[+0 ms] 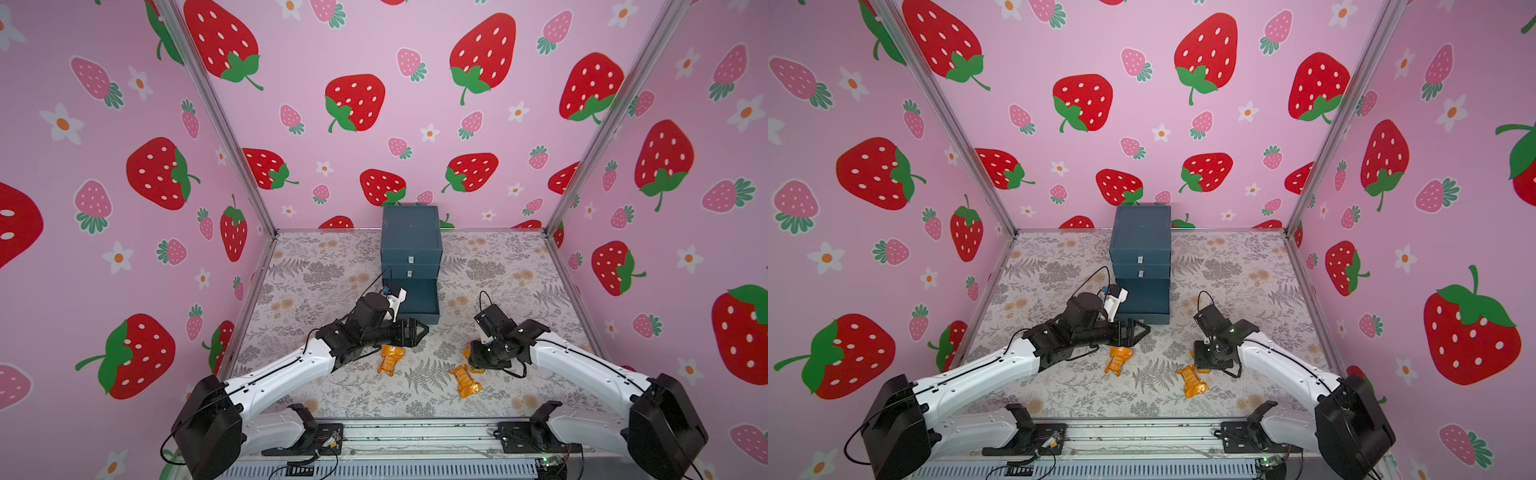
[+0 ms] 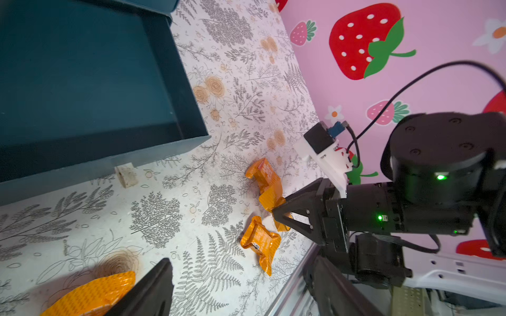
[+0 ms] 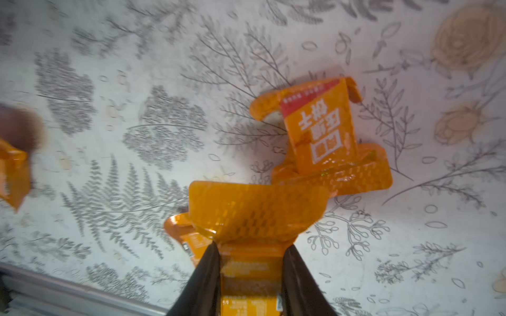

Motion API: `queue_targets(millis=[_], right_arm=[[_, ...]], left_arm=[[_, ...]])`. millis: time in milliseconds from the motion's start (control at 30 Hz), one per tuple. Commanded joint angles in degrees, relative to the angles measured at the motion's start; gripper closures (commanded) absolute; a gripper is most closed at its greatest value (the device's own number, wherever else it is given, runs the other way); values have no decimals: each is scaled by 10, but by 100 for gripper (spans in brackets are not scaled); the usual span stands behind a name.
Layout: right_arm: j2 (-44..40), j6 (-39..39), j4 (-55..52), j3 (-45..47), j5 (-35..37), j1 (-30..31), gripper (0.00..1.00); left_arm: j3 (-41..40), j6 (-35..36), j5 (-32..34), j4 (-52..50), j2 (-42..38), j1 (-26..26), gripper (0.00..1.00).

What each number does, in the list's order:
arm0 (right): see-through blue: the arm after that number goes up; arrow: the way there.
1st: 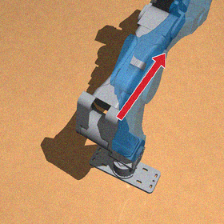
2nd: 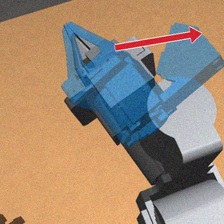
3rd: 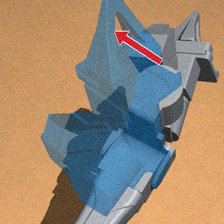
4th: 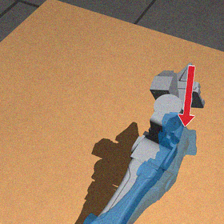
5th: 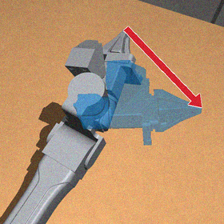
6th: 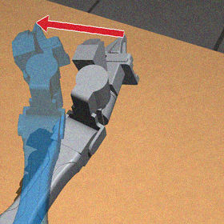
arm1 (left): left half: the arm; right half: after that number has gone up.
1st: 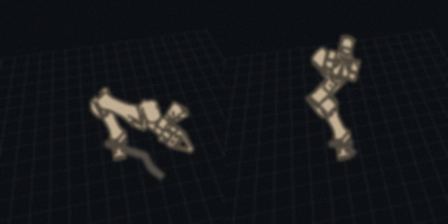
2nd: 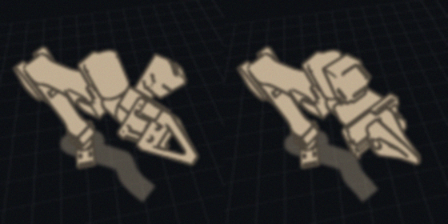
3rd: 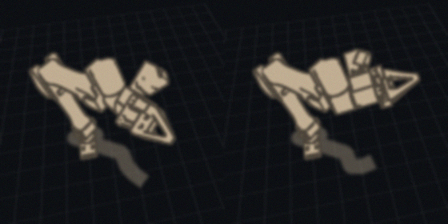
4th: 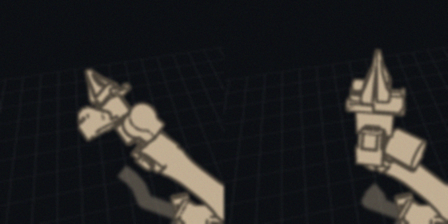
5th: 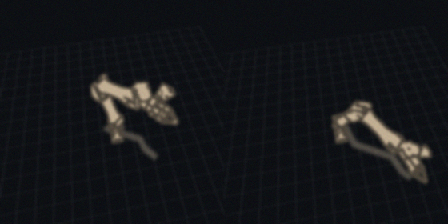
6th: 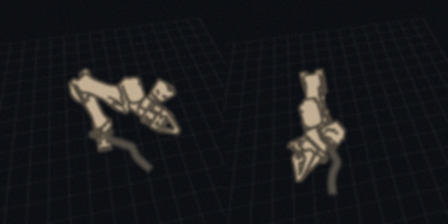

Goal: Place the cookies into the drawer by color
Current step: Pick up the cookie at the center of the board, then place the cookie in the drawer.

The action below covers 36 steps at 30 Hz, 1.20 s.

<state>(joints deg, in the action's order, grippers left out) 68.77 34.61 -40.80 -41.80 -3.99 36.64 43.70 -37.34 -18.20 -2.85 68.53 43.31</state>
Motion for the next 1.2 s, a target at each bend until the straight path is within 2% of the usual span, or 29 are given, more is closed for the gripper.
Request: queue_targets(millis=[0, 100, 200, 300, 467, 567, 733, 867, 933, 1033, 1167], right_arm=[[5, -35, -10, -62, -70, -12, 68], [29, -52, -9, -116, -103, -18, 68], [53, -65, 29, -158, -176, -27, 68], [83, -72, 32, -212, -192, -26, 68], [149, -82, -4, -300, -127, -26, 68], [200, -83, -17, -349, -96, -22, 68], [299, -80, -55, -445, 6, -1, 69], [381, -89, -103, -534, 62, 4, 69], [409, -89, -105, -557, 75, 7, 69], [431, -88, -90, -561, 87, 11, 68], [460, -84, -82, -561, 88, 15, 68]], left_arm=[[-1, -10, -53, 35, -30, -4, 15], [-1, -26, -64, 38, -40, -12, 14], [-3, -46, -92, 51, -36, -21, 14], [13, -56, -39, -6, -42, -21, 13], [24, -85, 49, -57, -66, -23, 4], [45, -97, 61, -71, -46, -31, 1], [27, -135, 100, 7, -38, -42, 2], [29, -118, 129, 30, -16, -48, 3], [40, -78, 128, 25, 3, -46, 5], [65, -40, 152, -21, 31, -34, 5], [63, -44, 137, -19, 58, -45, 5]])
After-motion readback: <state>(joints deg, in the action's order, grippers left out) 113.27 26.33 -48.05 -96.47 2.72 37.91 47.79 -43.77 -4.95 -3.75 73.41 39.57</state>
